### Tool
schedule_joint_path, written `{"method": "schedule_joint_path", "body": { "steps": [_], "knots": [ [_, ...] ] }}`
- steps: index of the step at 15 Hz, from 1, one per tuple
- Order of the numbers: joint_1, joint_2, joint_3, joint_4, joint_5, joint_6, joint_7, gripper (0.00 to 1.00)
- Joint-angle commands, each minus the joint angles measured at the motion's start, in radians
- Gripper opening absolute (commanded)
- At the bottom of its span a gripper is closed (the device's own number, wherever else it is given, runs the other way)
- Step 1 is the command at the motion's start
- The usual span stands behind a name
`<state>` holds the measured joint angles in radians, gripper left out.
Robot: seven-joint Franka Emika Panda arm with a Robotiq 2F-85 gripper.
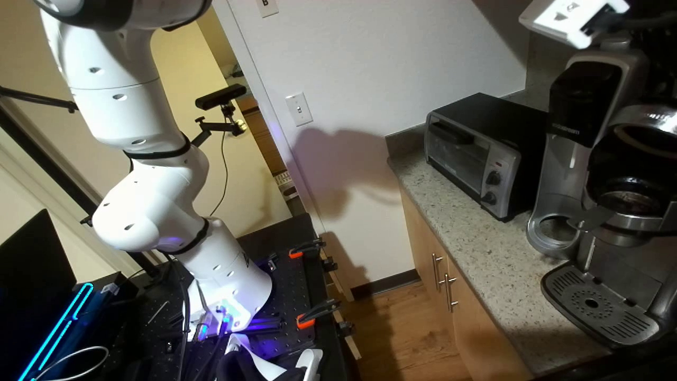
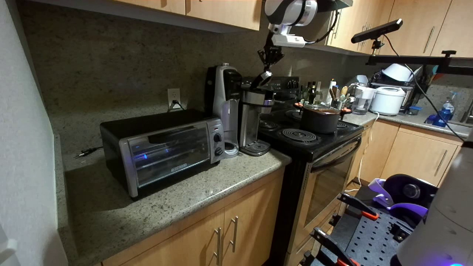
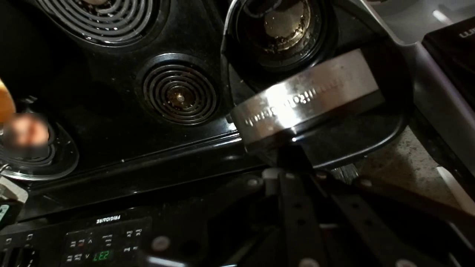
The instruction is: Close the lid on the coffeemaker chamber
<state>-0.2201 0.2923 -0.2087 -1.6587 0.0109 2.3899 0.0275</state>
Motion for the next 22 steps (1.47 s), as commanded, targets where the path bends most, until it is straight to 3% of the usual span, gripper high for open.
{"method": "schedule_joint_path", "body": {
  "steps": [1,12,22],
  "knots": [
    [-0.004,-0.03,-0.008,-0.025,-0.023,-0.052,0.014,0.01],
    [-0.01,-0.027,-0.024,-0.027,-0.035,-0.094,0.016,0.01],
    [0.005,-0.023,-0.027,-0.069,-0.134,-0.069,0.014,0.01]
  ]
}}
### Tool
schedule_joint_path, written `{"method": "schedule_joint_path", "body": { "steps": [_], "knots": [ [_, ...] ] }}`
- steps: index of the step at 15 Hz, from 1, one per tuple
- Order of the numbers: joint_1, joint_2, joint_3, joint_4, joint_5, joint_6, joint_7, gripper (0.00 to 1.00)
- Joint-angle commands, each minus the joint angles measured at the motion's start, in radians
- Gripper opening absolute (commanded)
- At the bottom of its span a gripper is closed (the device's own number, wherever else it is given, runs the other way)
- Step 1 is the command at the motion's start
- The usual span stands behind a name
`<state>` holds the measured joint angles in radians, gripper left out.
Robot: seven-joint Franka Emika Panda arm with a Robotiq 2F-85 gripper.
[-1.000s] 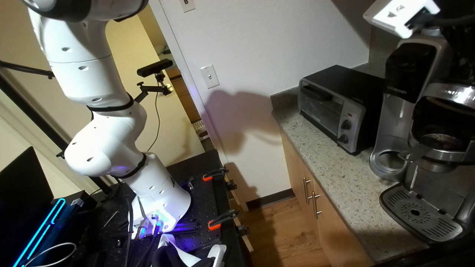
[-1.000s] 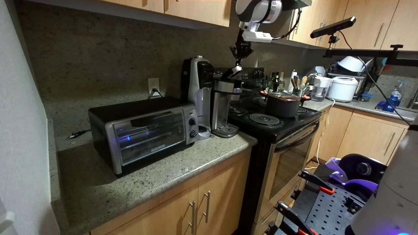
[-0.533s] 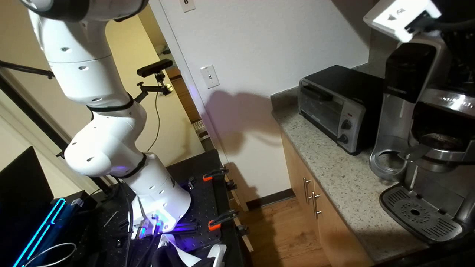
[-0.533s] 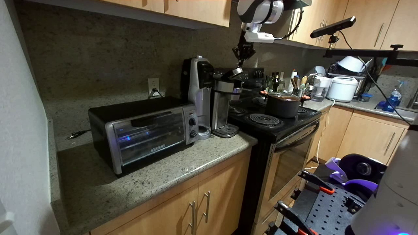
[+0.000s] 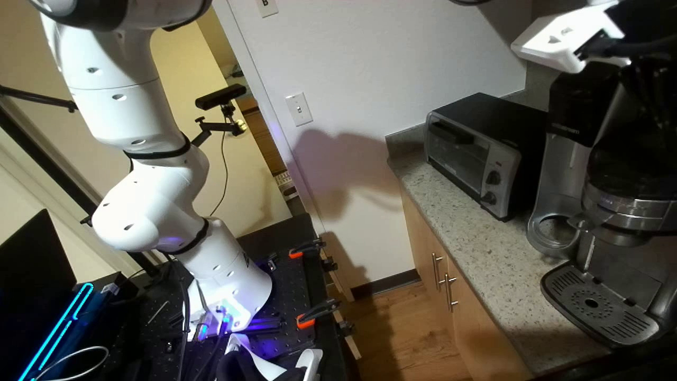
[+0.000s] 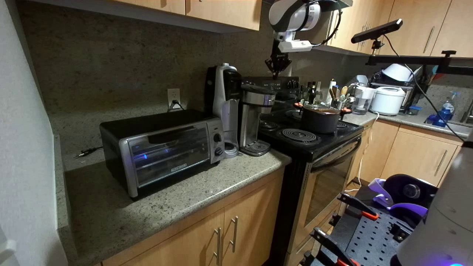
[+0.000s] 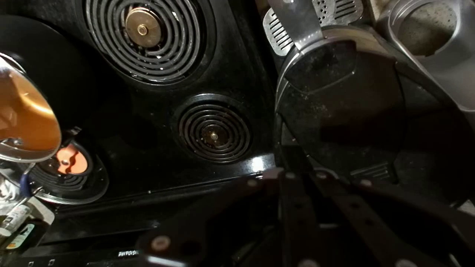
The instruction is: Close the lid on the coffeemaker chamber
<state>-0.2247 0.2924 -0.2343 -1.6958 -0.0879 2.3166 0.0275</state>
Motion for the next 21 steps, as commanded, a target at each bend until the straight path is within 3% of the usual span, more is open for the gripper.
{"method": "schedule_joint_path", "body": {
  "steps": [1,2,3,5,6,7,14,21],
  "knots": [
    [0.01,-0.022,-0.002,-0.033,-0.043,0.006,0.015,0.01],
    [0.011,-0.023,-0.001,-0.035,-0.047,0.006,0.015,0.01],
    [0.01,-0.025,0.001,-0.036,-0.045,0.006,0.011,0.26],
    [0.01,-0.028,0.003,-0.034,-0.041,0.003,0.01,0.28],
    [0.01,-0.029,0.004,-0.034,-0.04,0.002,0.01,0.35],
    [0.01,-0.031,0.005,-0.033,-0.037,0.0,0.007,0.5],
    [0.021,-0.091,0.018,-0.058,-0.03,-0.011,-0.002,0.99],
    [0.045,-0.227,0.031,-0.16,-0.042,-0.085,-0.016,1.0]
  ]
}}
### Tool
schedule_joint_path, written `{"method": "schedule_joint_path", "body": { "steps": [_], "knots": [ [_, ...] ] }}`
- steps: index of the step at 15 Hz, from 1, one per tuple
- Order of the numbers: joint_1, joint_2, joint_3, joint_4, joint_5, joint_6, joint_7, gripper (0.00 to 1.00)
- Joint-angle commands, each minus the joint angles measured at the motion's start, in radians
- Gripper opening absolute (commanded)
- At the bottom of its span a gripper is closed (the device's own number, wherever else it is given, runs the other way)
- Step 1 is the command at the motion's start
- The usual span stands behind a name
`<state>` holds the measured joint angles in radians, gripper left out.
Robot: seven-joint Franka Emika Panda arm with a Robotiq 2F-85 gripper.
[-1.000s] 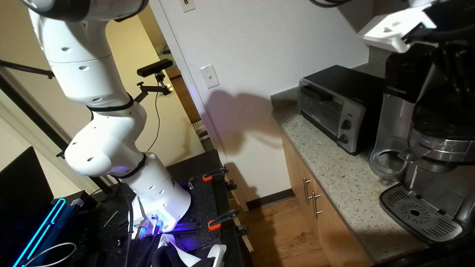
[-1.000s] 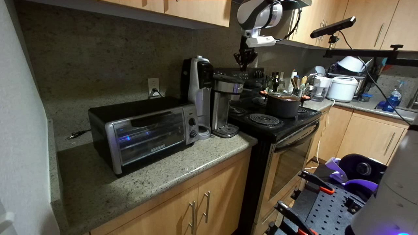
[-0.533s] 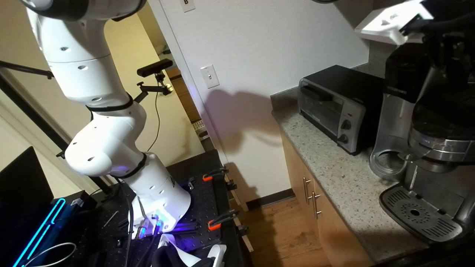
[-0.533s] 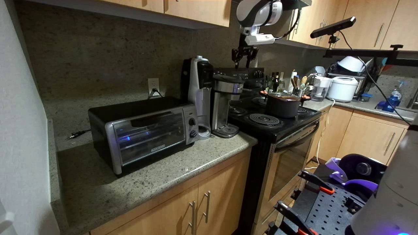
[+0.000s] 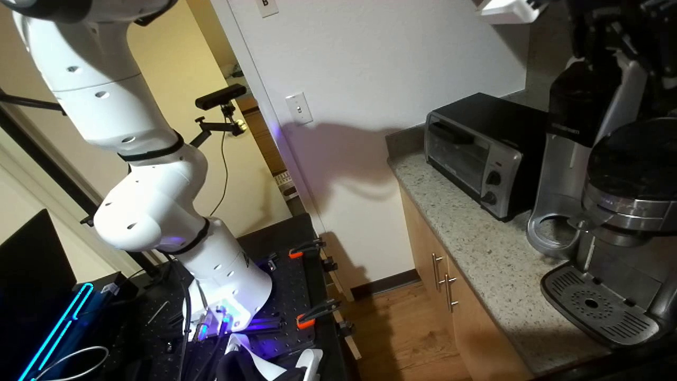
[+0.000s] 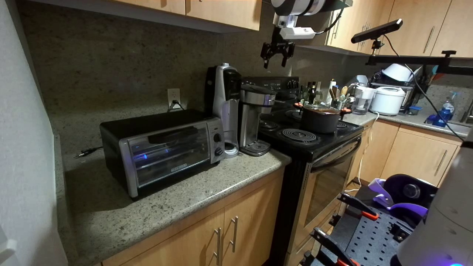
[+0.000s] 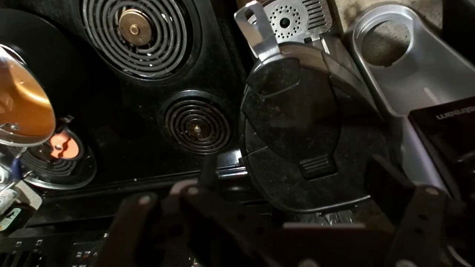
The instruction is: Close the lid on the coffeemaker chamber
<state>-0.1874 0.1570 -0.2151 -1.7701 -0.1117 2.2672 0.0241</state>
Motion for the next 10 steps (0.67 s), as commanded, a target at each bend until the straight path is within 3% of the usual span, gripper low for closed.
{"method": "schedule_joint_path", "body": {
  "steps": [1,5,6,10],
  "knots": [
    [0.01,-0.109,0.015,-0.098,-0.017,-0.051,-0.014,1.0],
    [0.017,-0.156,0.025,-0.131,-0.015,-0.113,-0.008,1.0],
    [0.009,-0.105,0.021,-0.085,0.0,-0.086,-0.002,1.0],
    [0.009,-0.104,0.022,-0.086,0.001,-0.089,-0.002,1.0]
  ]
}}
